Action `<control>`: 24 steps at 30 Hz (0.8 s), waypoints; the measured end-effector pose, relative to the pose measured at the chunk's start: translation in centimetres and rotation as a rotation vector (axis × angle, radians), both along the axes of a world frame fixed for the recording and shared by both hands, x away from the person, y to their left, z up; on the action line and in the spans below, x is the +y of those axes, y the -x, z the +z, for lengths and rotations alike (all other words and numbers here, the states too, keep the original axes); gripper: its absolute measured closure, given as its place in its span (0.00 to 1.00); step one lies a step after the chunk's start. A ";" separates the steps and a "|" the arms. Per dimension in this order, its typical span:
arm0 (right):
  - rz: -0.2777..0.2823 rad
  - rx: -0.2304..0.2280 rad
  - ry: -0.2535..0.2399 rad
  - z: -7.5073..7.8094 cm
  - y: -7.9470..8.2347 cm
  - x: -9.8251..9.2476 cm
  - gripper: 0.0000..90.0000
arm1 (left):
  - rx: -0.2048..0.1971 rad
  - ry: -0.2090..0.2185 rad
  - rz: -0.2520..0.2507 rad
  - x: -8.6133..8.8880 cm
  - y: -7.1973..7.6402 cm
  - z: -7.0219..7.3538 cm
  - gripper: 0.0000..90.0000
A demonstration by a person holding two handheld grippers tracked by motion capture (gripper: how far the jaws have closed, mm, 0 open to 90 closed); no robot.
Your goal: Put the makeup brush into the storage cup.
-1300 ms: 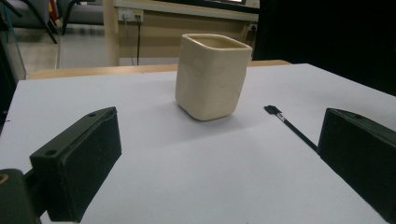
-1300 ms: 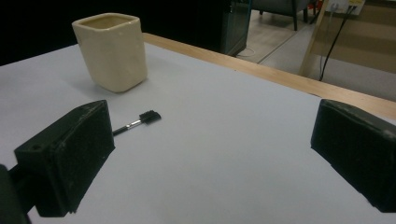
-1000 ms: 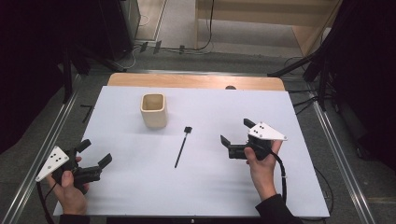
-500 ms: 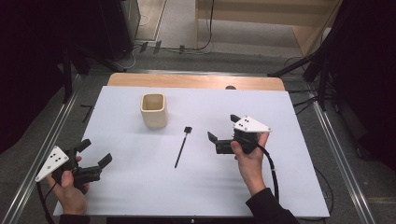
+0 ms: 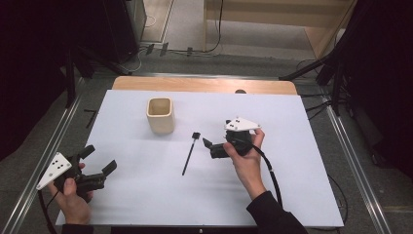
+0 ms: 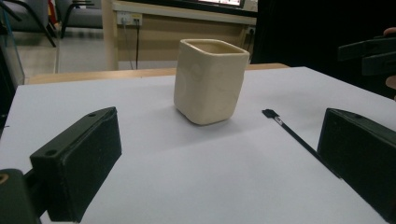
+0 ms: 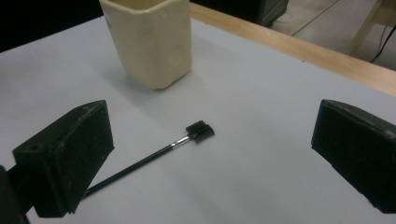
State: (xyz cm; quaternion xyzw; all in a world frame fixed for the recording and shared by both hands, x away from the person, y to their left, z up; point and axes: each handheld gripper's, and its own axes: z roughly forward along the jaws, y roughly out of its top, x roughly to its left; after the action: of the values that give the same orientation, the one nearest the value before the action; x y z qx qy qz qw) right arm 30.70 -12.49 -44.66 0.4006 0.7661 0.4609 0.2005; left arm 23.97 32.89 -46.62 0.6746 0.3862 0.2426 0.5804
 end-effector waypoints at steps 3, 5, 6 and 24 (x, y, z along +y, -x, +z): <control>0.016 0.027 0.023 -0.2 -0.4 0.7 0.00 | 0.001 0.000 -0.001 0.0 0.0 0.0 0.00; 0.018 0.049 0.036 -0.4 -0.6 1.1 0.00 | 0.001 -0.003 -0.002 0.0 0.0 0.0 0.00; 0.019 0.058 0.040 -0.5 -0.7 1.3 0.00 | 0.001 -0.002 -0.002 0.0 0.0 0.0 0.00; 0.040 0.262 0.173 -2.8 -2.3 5.3 0.00 | 0.005 -0.005 -0.003 -0.1 -0.1 0.0 0.00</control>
State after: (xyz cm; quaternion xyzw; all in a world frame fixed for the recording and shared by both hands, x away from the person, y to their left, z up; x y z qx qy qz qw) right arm 32.98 -7.20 -47.44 0.4231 0.8304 0.3409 0.1233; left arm 24.09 32.84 -46.64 0.6774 0.3859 0.2412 0.5780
